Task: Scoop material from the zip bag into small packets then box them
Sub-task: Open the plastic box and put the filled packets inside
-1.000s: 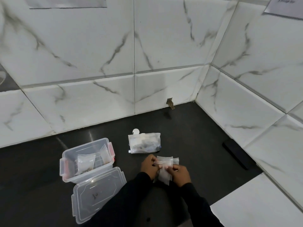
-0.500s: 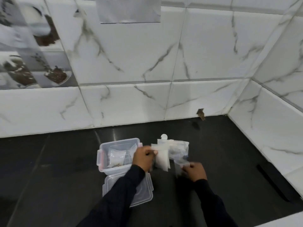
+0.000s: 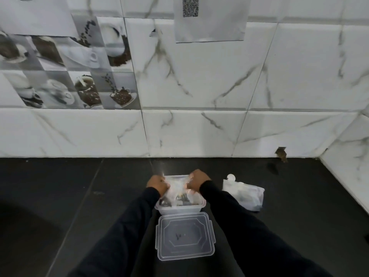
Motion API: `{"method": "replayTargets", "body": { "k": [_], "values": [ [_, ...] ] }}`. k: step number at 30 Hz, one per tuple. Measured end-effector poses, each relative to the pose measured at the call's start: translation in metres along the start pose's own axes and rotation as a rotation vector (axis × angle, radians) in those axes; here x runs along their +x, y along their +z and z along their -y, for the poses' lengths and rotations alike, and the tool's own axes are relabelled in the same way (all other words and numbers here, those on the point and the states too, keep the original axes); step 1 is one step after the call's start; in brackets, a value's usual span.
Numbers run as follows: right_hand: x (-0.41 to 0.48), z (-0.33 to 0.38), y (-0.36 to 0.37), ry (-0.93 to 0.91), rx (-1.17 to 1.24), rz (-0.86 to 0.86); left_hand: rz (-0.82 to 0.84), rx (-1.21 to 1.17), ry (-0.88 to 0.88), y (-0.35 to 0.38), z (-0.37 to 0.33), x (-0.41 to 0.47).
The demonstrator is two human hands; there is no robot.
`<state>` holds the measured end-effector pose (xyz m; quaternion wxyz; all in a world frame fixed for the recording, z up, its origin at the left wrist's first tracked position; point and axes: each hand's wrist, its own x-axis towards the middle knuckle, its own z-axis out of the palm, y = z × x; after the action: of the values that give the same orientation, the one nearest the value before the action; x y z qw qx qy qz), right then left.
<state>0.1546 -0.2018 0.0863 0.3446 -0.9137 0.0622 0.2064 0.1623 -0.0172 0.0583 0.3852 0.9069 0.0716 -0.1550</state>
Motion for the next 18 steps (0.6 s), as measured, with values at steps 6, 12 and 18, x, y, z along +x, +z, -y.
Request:
{"method": "replayTargets", "body": {
  "k": [6,12,18],
  "values": [
    [0.011,-0.001,0.029,-0.151,-0.682,-0.188,-0.016,0.147,-0.050,0.031,-0.009,0.009],
    [0.010,-0.007,0.039,-0.234,-0.835,-0.308,-0.077,0.575,0.120,0.044,-0.012,0.004],
    [-0.009,-0.022,0.029,-0.219,-0.550,-0.423,-0.259,0.567,0.223,0.028,-0.017,-0.025]
  ]
}}
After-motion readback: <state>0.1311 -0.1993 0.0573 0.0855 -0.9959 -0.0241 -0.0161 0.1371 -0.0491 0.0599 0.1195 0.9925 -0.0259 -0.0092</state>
